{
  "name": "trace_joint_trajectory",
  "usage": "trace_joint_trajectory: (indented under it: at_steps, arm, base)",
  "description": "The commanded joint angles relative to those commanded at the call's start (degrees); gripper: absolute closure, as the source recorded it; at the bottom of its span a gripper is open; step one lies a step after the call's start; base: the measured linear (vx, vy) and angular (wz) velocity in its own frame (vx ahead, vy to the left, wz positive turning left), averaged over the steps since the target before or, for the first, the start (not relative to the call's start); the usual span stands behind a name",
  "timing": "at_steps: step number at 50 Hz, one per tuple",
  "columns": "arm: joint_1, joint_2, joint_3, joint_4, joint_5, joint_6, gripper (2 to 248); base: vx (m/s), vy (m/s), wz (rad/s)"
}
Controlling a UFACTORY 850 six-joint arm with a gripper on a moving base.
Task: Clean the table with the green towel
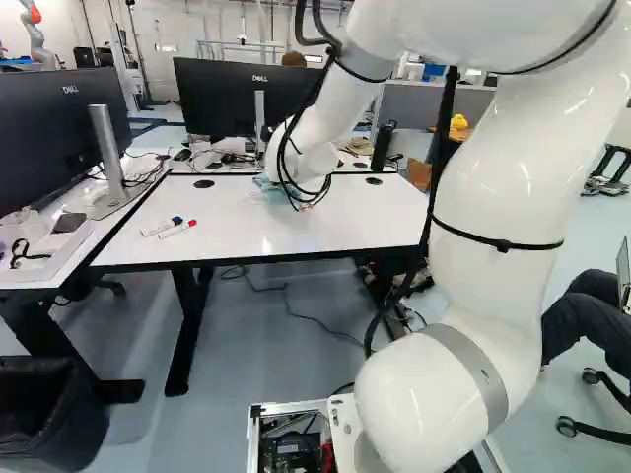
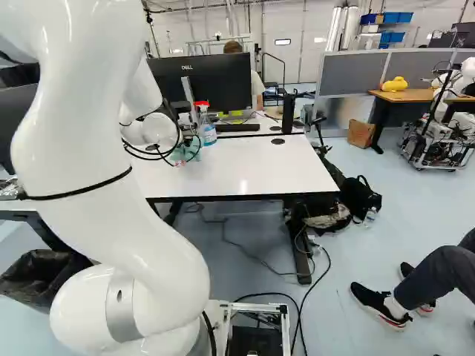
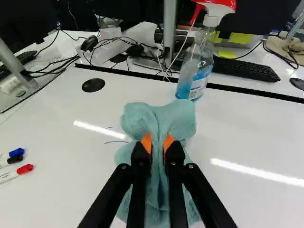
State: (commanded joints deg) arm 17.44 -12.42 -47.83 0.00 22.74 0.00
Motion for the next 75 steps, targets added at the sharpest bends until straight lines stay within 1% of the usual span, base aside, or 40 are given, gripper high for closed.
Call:
trace_joint_trajectory:
  at_steps: [24,54,67,75]
  arm:
    - [2.59,-5.95,-6.54,0.00,0.00,0.00,202]
    - [2.64,-9.89,-7.21,0.00,0.00,0.00,202]
    - [2.64,-9.89,-7.21,0.00,-0.06,0.00,202]
    - [2.64,-9.89,-7.21,0.00,-0.94,0.00,202]
  base:
    - [0.000,0.000,0.000]
    - [0.000,0.000,0.000]
    - [0.000,0.000,0.000]
    - [0.000,0.000,0.000]
